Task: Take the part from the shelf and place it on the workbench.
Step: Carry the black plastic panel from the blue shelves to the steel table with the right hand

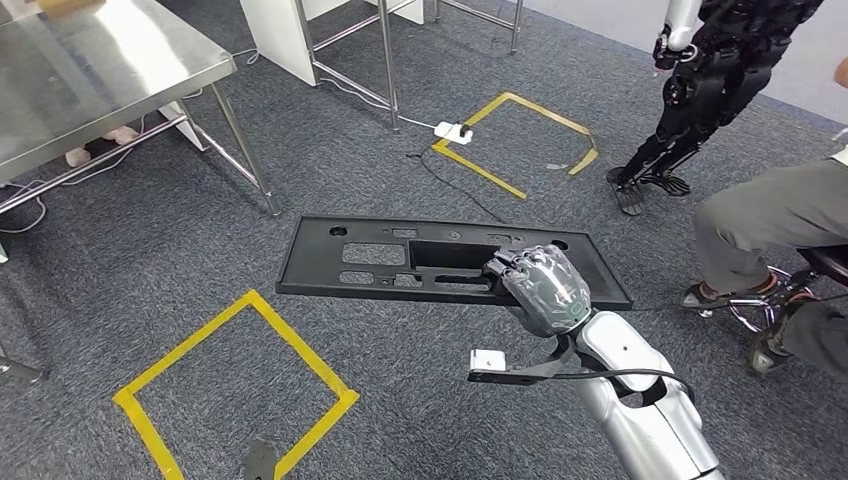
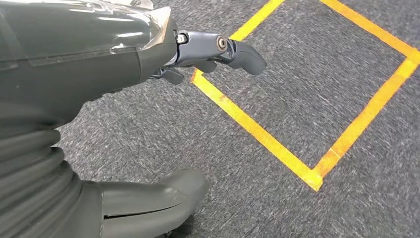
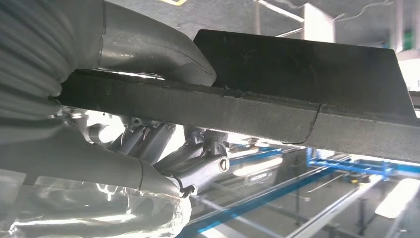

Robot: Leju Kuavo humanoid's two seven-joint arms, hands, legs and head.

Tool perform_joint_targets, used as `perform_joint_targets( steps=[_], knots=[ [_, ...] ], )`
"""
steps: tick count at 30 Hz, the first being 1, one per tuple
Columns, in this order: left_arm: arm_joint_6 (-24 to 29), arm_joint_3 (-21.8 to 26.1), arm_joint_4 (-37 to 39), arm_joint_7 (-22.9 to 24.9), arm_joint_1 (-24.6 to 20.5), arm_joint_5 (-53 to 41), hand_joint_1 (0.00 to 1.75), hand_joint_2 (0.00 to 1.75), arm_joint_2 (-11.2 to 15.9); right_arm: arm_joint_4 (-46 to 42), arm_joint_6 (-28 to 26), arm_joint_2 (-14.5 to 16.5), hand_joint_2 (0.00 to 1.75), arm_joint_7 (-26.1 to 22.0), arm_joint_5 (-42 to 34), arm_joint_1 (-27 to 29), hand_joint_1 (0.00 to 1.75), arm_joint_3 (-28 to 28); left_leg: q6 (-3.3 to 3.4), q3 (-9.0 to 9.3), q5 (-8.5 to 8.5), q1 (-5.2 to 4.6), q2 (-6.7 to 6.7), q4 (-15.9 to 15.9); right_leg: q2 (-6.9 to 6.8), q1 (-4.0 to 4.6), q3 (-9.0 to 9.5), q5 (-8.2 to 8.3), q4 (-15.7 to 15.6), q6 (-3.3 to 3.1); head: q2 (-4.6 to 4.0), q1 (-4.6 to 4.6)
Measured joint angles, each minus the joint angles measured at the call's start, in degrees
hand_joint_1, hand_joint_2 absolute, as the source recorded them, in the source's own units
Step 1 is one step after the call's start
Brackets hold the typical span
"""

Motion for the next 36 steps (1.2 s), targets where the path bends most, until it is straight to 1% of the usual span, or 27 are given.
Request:
perform_joint_targets(
  steps=[1, 2, 3, 5, 7, 9, 10, 12, 14, 15, 16, 17, 18, 20, 21, 22, 24, 25, 27, 29, 30, 31, 32, 33, 34, 35, 36],
  knots=[
    [0.00, 0.00, 0.01, 0.04, -0.01, 0.00, 0.00, 1.75, -0.02, 0.18, 0.00, 0.02, 1.75, 0.00, 0.05, 0.00, 1.73, 0.02, -0.10, -1.09, -0.15, 0.12, 0.25, 1.72, -0.67, 0.06, 0.04, -0.08, 0.01, -0.09, 0.00, -0.01],
    [-0.01, 0.00, 0.01, 0.08, 0.01, 0.00, 0.00, 1.75, -0.01, 0.36, 0.00, 0.05, 1.75, 0.00, 0.07, -0.01, 1.73, 0.04, -0.12, -0.97, 0.82, 0.20, 0.44, 1.10, -1.28, 0.08, 0.12, -0.18, 0.01, -0.15, 0.00, -0.03],
    [0.00, 0.01, 0.02, 0.12, 0.00, 0.00, 0.00, 1.75, 0.00, 0.49, 0.00, 0.09, 1.75, 0.00, 0.07, -0.04, 1.73, 0.05, -0.05, 0.41, 2.67, 0.23, 0.79, -1.80, -1.88, 0.08, 0.25, -0.28, 0.01, -0.14, 0.00, -0.03],
    [-0.02, 0.01, 0.02, 0.15, -0.13, 0.00, 0.00, 1.75, 0.03, 0.66, 0.00, 0.17, 1.75, 0.00, 0.07, -0.19, 1.73, 0.04, 0.35, 4.82, 6.26, -0.07, 3.00, -10.10, -2.90, 0.32, 0.63, -0.62, 0.02, 0.16, 0.00, -0.03],
    [-0.02, 0.00, 0.02, 0.20, -0.28, 0.00, 0.00, 1.75, 0.02, 0.80, 0.00, 0.23, 1.75, 0.00, 0.07, -0.48, 1.73, 0.03, 0.88, 7.15, 7.32, -0.54, 4.40, -14.58, -3.79, 0.73, 0.93, -0.99, -0.03, 0.72, 0.00, 0.11],
    [-0.02, 0.00, 0.01, 0.29, -0.33, 0.00, 0.00, 1.75, 0.05, 0.96, -0.01, 0.38, 1.75, 0.00, 0.07, -0.71, 1.73, 0.02, 1.45, 7.21, 7.18, -0.78, 3.33, -15.06, -4.83, 0.99, 1.30, -1.25, -0.26, 1.29, 0.00, 0.25],
    [-0.02, 0.01, 0.01, 0.33, -0.30, 0.00, 0.00, 1.75, 0.06, 1.02, -0.03, 0.46, 1.75, 0.00, 0.07, -0.80, 1.73, 0.01, 1.81, 7.49, 7.31, -0.70, 2.70, -15.35, -4.79, 0.98, 1.38, -1.50, -0.14, 1.56, 0.00, 0.25],
    [-0.05, 0.02, -0.01, 0.42, -0.47, -0.07, 0.00, 1.75, 0.07, 1.15, -0.24, 0.52, 1.75, -0.01, 0.03, -0.98, 1.73, -0.01, 2.59, 8.18, 7.70, -0.34, 1.37, -15.99, -2.51, 0.95, 0.29, -3.16, 2.88, 1.62, 0.00, 0.35],
    [-0.14, 0.02, -0.01, 0.57, -0.79, -0.16, 0.00, 1.75, -0.01, 1.47, -0.50, 0.45, 1.75, -0.03, 0.00, -0.99, 1.73, -0.01, 3.00, 8.42, 7.81, -0.13, -0.11, -16.17, 0.43, 0.70, -3.53, -6.18, 10.40, 1.17, 0.00, 0.64],
    [-0.20, 0.01, -0.01, 0.66, -0.89, -0.18, 0.00, 1.75, -0.06, 1.68, -0.56, 0.40, 1.75, -0.05, 0.01, -0.92, 1.73, 0.00, 3.04, 8.42, 7.78, -0.16, -0.96, -16.16, 0.99, 0.66, -5.68, -7.34, 14.15, 1.14, 0.00, 0.80],
    [-0.22, 0.01, -0.01, 0.74, -0.90, -0.18, 0.00, 1.75, -0.10, 1.91, -0.59, 0.35, 1.75, -0.07, 0.03, -0.84, 1.73, 0.00, 3.05, 8.44, 7.76, -0.18, -1.86, -16.13, 1.24, 0.64, -7.22, -7.74, 16.38, 1.33, 0.00, 0.84],
    [-0.23, 0.02, -0.01, 0.80, -0.89, -0.18, 0.00, 1.75, -0.10, 2.13, -0.60, 0.31, 1.75, -0.08, 0.04, -0.78, 1.73, 0.00, 3.03, 8.49, 7.73, -0.19, -2.77, -16.10, 1.37, 0.64, -7.60, -7.04, 16.19, 1.72, 0.00, 0.85],
    [-0.23, 0.02, -0.01, 0.85, -0.88, -0.18, 0.00, 1.75, -0.10, 2.29, -0.61, 0.30, 1.75, -0.09, 0.04, -0.79, 1.73, -0.01, 2.95, 8.58, 7.68, -0.19, -3.67, -16.05, 1.57, 0.61, -6.80, -5.43, 13.63, 2.23, 0.00, 0.85],
    [-0.27, 0.02, 0.00, 0.87, -0.88, -0.19, 0.00, 1.75, -0.11, 2.52, -0.63, 0.27, 1.75, -0.09, 0.03, -0.94, 1.73, -0.01, 2.60, 8.65, 7.44, -0.22, -5.28, -15.80, 3.17, 0.40, -3.32, -1.37, 5.13, 2.97, 0.00, 0.88],
    [-0.28, 0.02, 0.00, 0.90, -0.88, -0.20, 0.00, 1.75, -0.11, 2.62, -0.66, 0.28, 1.75, -0.10, 0.01, -1.04, 1.73, 0.00, 2.36, 8.55, 7.32, -0.27, -5.88, -15.64, 3.88, 0.29, -2.02, -0.05, 2.03, 2.91, 0.00, 0.88],
    [-0.31, 0.02, 0.01, 0.96, -0.88, -0.20, 0.00, 1.75, -0.10, 2.73, -0.69, 0.30, 1.75, -0.12, -0.04, -1.12, 1.73, 0.02, 2.14, 8.34, 7.23, -0.32, -6.32, -15.52, 4.37, 0.22, -1.30, 0.62, 0.35, 2.65, 0.00, 0.86],
    [-0.31, 0.02, 0.01, 1.12, -0.81, -0.22, 0.00, 1.75, -0.06, 2.91, -0.78, 0.46, 1.75, -0.17, -0.11, -1.22, 1.73, 0.06, 1.69, 7.98, 7.21, -0.27, -7.05, -15.51, 3.79, 0.32, -1.10, 0.73, 0.01, 1.87, 0.00, 0.82],
    [-0.29, 0.01, 0.01, 1.16, -0.77, -0.23, 0.00, 1.75, -0.01, 2.96, -0.84, 0.54, 1.75, -0.19, -0.14, -1.27, 1.73, 0.05, 1.41, 7.87, 7.04, -0.18, -6.79, -15.35, 3.34, 0.23, -0.96, 0.78, -0.08, 1.54, 0.00, 0.82],
    [-0.24, 0.01, 0.00, 1.19, -0.83, -0.24, 0.00, 1.75, 0.08, 3.02, -1.09, 0.69, 1.75, -0.23, -0.21, -1.33, 1.73, 0.04, 0.67, 6.81, 5.36, -0.21, -4.03, -12.86, 2.35, 0.02, -0.56, 0.74, -0.37, 0.70, 0.00, 0.58],
    [-0.20, 0.01, -0.01, 1.19, -0.99, -0.24, 0.00, 1.75, 0.13, 3.10, -1.56, 0.80, 1.75, -0.27, -0.29, -1.24, 1.73, 0.04, 0.05, 3.45, 1.77, -0.11, -0.73, -5.92, 1.19, 0.05, -0.18, 0.49, -0.49, -0.03, 0.00, 0.31],
    [-0.19, 0.01, -0.01, 1.19, -1.03, -0.24, 0.00, 1.75, 0.15, 3.18, -1.83, 0.81, 1.75, -0.30, -0.31, -1.10, 1.73, 0.04, -0.17, 1.32, 0.23, 0.07, -0.11, -1.94, 0.53, 0.11, -0.06, 0.35, -0.48, -0.25, 0.00, 0.28],
    [-0.19, 0.01, -0.01, 1.19, -1.03, -0.24, 0.00, 1.75, 0.16, 3.26, -2.04, 0.85, 1.75, -0.32, -0.31, -0.92, 1.73, 0.05, -0.35, -0.33, -0.47, 0.25, 0.15, 0.87, -0.16, 0.15, 0.04, 0.24, -0.47, -0.37, 0.00, 0.29],
    [-0.19, 0.01, -0.01, 1.19, -1.01, -0.24, 0.00, 1.75, 0.20, 3.34, -2.25, 0.89, 1.75, -0.33, -0.30, -0.75, 1.73, 0.05, -0.48, -0.95, 0.01, 0.39, 0.31, 1.54, -0.83, 0.16, 0.13, 0.12, -0.46, -0.42, 0.00, 0.28],
    [-0.19, 0.01, -0.01, 1.19, -1.00, -0.23, 0.00, 1.75, 0.25, 3.39, -2.45, 0.97, 1.75, -0.33, -0.28, -0.63, 1.73, 0.06, -0.52, -0.33, 1.52, 0.50, 0.59, -0.16, -1.45, 0.16, 0.27, -0.01, -0.46, -0.39, 0.00, 0.27],
    [-0.19, 0.01, -0.02, 1.18, -1.01, -0.22, 0.00, 1.75, 0.31, 3.41, -2.60, 1.05, 1.75, -0.33, -0.23, -0.59, 1.73, 0.05, -0.44, 1.47, 3.67, 0.54, 1.21, -3.89, -2.04, 0.16, 0.49, -0.20, -0.45, -0.27, 0.00, 0.26],
    [-0.20, 0.01, -0.03, 1.18, -1.04, -0.22, 0.00, 1.75, 0.36, 3.42, -2.72, 1.14, 1.75, -0.33, -0.17, -0.62, 1.73, 0.04, -0.27, 3.74, 5.55, 0.46, 2.45, -8.27, -2.56, 0.22, 0.74, -0.40, -0.45, -0.05, 0.00, 0.24],
    [-0.20, 0.01, -0.04, 1.17, -1.11, -0.22, 0.00, 1.75, 0.38, 3.42, -2.79, 1.23, 1.75, -0.33, -0.11, -0.72, 1.73, 0.02, 0.01, 5.62, 6.84, 0.27, 3.38, -11.84, -3.05, 0.46, 0.95, -0.65, -0.44, 0.24, 0.00, 0.26]
  ],
)
